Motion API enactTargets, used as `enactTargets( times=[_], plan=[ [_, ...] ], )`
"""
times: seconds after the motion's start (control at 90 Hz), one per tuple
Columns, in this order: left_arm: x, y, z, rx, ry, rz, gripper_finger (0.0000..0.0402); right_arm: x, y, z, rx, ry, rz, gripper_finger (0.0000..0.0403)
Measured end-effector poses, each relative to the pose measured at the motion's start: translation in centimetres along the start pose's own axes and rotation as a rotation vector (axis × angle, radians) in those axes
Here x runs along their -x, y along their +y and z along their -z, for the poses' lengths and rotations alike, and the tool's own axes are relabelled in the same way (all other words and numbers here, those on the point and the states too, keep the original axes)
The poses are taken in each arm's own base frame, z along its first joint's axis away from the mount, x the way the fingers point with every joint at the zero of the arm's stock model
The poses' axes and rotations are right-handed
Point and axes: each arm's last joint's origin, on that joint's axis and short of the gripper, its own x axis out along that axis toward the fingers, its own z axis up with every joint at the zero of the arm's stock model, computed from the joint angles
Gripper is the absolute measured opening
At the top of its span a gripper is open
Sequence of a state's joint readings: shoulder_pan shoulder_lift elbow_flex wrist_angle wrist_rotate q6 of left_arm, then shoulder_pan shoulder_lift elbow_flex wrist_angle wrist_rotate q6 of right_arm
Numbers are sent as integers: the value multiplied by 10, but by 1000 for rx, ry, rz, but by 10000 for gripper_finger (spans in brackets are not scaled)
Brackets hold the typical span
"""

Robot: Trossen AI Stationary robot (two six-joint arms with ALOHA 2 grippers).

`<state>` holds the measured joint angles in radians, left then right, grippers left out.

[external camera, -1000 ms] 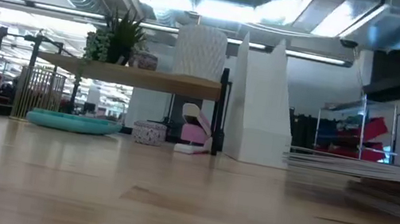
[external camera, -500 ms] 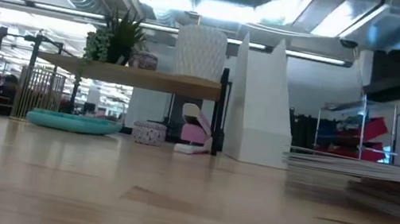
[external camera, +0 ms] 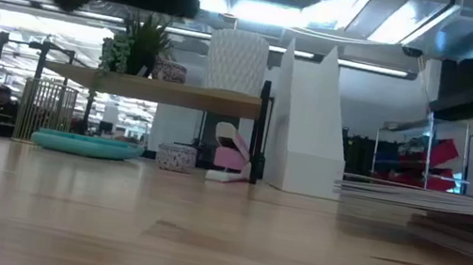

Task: Stock shelves
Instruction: Put the purple book in the book organizer

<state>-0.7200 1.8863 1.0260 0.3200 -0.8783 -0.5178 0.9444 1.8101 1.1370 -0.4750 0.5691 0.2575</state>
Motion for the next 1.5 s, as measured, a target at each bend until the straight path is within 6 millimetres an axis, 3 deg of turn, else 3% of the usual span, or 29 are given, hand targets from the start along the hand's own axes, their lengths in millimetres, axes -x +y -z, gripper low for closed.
enactTargets(
  times=[0.233,0.389,0.533,0.689,0.967,1.122,1.333,1.5],
  plan=[
    [-35,14,2,29,9,27,237,-39,19,-2,2,3,215,253],
    [-36,14,2,58,31,73,237,-62,30,-3,4,88,301,253],
    [-30,8,4,85,51,121,237,-69,33,-5,-3,180,437,253],
    [-21,0,8,75,51,152,237,-74,25,-7,-74,266,488,253],
    [-11,-9,12,18,48,188,237,-86,-4,-5,-357,404,480,247],
    [-5,-13,14,-26,46,205,237,-90,-11,-6,-546,437,472,188],
    [5,-18,21,-67,50,175,237,-83,-17,-24,-602,408,483,26],
    [21,-22,29,-134,-5,33,237,-66,-21,-58,-534,265,511,11]
  ],
)
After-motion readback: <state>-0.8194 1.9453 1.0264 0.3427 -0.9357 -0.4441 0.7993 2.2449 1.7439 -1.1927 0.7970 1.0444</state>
